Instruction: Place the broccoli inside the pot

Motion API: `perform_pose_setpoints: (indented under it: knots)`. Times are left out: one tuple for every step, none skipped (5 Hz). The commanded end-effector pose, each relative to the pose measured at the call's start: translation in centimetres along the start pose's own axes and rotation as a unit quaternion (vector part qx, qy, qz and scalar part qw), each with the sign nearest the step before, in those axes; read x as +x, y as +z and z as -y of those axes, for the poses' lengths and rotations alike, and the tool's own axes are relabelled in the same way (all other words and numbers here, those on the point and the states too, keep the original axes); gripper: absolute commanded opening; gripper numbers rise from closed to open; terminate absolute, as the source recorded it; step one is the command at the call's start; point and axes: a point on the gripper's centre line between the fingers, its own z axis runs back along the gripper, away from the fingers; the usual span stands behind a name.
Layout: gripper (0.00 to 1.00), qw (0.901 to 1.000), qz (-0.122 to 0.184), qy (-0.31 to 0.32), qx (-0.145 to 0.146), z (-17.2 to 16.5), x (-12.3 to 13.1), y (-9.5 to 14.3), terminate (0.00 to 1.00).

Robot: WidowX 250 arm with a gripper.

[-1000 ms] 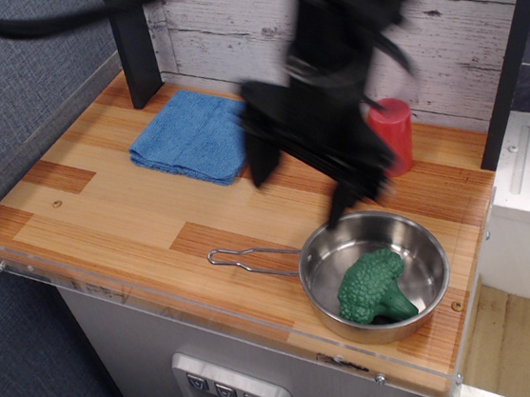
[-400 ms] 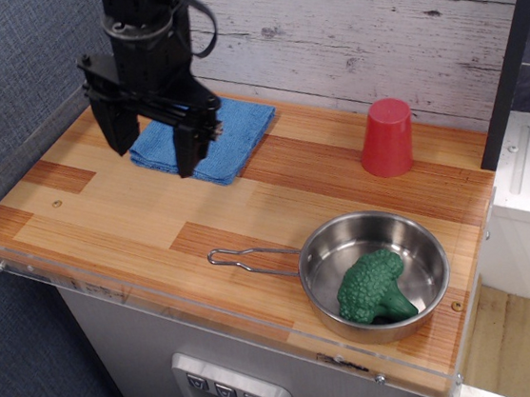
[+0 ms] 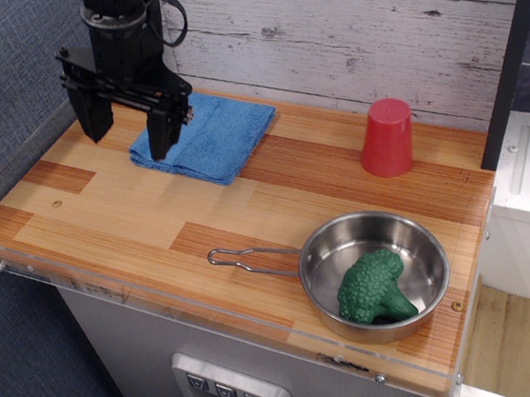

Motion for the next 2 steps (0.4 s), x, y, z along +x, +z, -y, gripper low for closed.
perform_pose_setpoints:
  knots:
    - [1.00,0.9998,0.008,0.019,0.004,-3.01,-1.18,-0.15,0.00]
    - [1.00,0.9998,0.008,0.019,0.004,-3.01,-1.18,-0.15,1.00]
